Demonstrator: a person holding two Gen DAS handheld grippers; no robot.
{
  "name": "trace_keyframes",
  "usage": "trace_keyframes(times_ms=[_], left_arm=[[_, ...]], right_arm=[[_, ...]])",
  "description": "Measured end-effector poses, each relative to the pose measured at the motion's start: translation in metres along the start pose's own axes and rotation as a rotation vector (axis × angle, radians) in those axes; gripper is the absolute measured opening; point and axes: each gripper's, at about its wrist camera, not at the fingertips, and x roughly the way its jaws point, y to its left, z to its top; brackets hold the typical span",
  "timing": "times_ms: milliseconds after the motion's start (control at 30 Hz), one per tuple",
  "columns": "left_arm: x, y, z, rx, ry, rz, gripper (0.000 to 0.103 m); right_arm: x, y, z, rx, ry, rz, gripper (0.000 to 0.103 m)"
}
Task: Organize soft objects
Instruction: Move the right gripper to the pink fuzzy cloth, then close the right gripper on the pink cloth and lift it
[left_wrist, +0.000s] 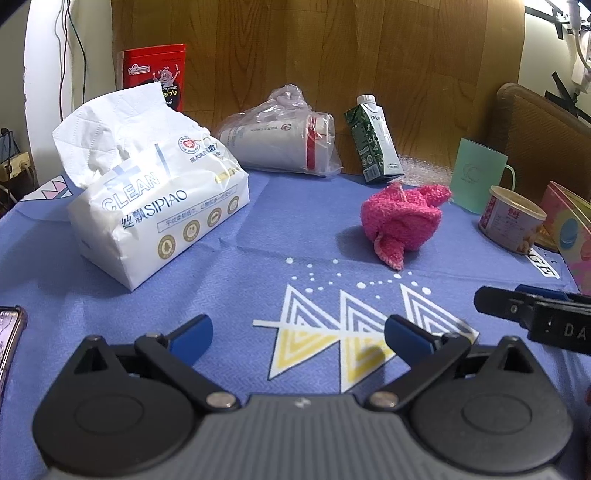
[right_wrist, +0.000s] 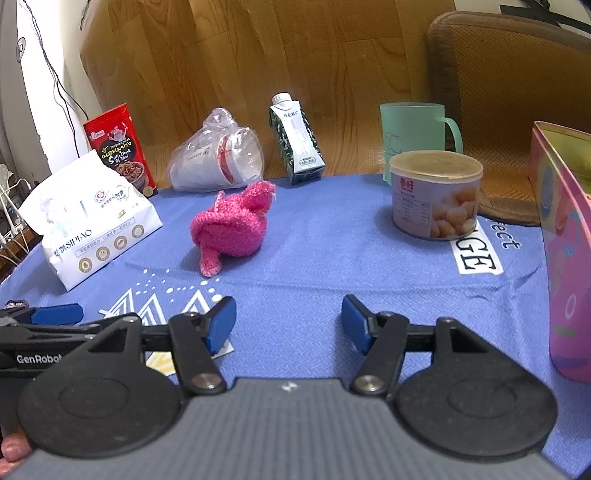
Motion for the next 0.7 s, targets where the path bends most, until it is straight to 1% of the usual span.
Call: trace_keyframes(times_ms=[67, 100, 167, 300, 367, 400, 433, 500, 533, 567, 600, 633, 700], left_arm=[[0.0, 0.001, 0.0, -0.004, -0.002, -0.005, 0.103], [0.0, 0.002, 0.0, -0.006, -0.002, -0.008, 0.103], [0.0, 0.002, 0.0, -0.007, -0.003, -0.009, 0.103], [-0.001, 0.002, 0.0, -0.01, -0.004, -0.011, 0.103], [-0.001, 0.002, -0.001, -0.011, -0.004, -0.012, 0.103], [-0.001, 0.002, 0.0, -0.012, -0.004, -0.013, 0.103], [-0.001, 0.002, 0.0, -0.013, -0.005, -0.013, 0.103], [-0.001, 0.002, 0.0, -0.014, -0.005, -0.014, 0.103], [-0.001, 0.002, 0.0, -0.014, -0.005, -0.015, 0.103], [-0.001, 0.002, 0.0, -0.015, -0.005, -0.015, 0.103], [-0.001, 0.003, 0.0, -0.015, -0.005, -0.015, 0.103], [-0.001, 0.003, 0.0, -0.015, -0.005, -0.016, 0.103], [-0.001, 0.003, 0.0, -0.015, -0.005, -0.016, 0.103]], right_arm=[[0.001, 0.0, 0.002, -0.005, -0.005, 0.028, 0.07], [0.002, -0.002, 0.004, -0.001, -0.009, 0.042, 0.071], [0.007, -0.004, 0.011, 0.028, -0.016, 0.059, 0.077], [0.027, -0.003, 0.033, 0.089, -0.012, 0.132, 0.08], [0.039, 0.001, 0.043, 0.121, -0.001, 0.176, 0.09], [0.046, 0.003, 0.048, 0.132, 0.014, 0.196, 0.091], [0.055, 0.007, 0.051, 0.136, 0.035, 0.199, 0.092], [0.071, 0.012, 0.054, 0.141, 0.075, 0.166, 0.092], [0.078, 0.013, 0.054, 0.145, 0.089, 0.158, 0.091], [0.082, 0.015, 0.054, 0.137, 0.087, 0.153, 0.087], [0.083, 0.018, 0.054, 0.107, 0.084, 0.147, 0.078], [0.084, 0.02, 0.055, 0.092, 0.101, 0.176, 0.059], [0.076, 0.023, 0.053, 0.068, 0.101, 0.16, 0.058]])
